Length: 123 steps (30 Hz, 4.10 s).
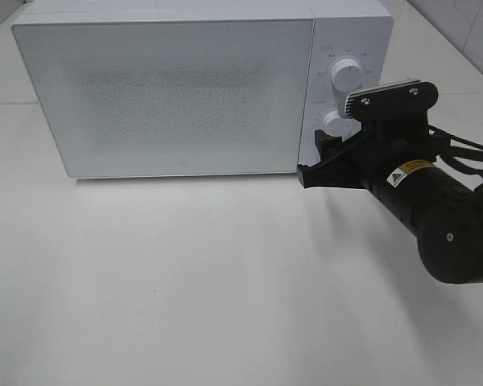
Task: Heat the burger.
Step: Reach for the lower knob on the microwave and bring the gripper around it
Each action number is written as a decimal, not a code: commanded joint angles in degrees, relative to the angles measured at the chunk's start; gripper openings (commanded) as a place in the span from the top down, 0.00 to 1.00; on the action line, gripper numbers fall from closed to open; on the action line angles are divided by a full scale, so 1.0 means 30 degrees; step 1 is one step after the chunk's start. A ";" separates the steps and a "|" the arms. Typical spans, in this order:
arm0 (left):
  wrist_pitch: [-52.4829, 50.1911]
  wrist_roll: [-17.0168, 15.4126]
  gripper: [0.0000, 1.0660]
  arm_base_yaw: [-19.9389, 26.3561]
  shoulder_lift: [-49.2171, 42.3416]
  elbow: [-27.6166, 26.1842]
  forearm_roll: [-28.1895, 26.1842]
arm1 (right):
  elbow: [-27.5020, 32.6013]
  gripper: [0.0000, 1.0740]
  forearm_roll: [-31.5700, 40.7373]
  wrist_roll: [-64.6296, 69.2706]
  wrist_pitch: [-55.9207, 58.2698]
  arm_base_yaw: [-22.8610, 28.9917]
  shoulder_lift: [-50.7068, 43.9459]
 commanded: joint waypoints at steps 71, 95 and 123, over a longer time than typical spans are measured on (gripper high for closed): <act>-0.0248 0.0000 1.00 0.0076 -0.0153 0.0057 -0.0095 | -0.2884 0.44 -0.0668 0.0993 -0.2502 -0.1337 0.3037; -0.0248 0.0000 1.00 0.0076 -0.0153 0.0057 -0.0095 | -0.4221 0.45 -0.0516 0.0879 -0.1719 -0.1337 0.3801; -0.0248 0.0000 1.00 0.0076 -0.0153 0.0057 -0.0095 | -0.4221 1.00 -0.0477 -0.0019 -0.0707 -0.1337 0.3801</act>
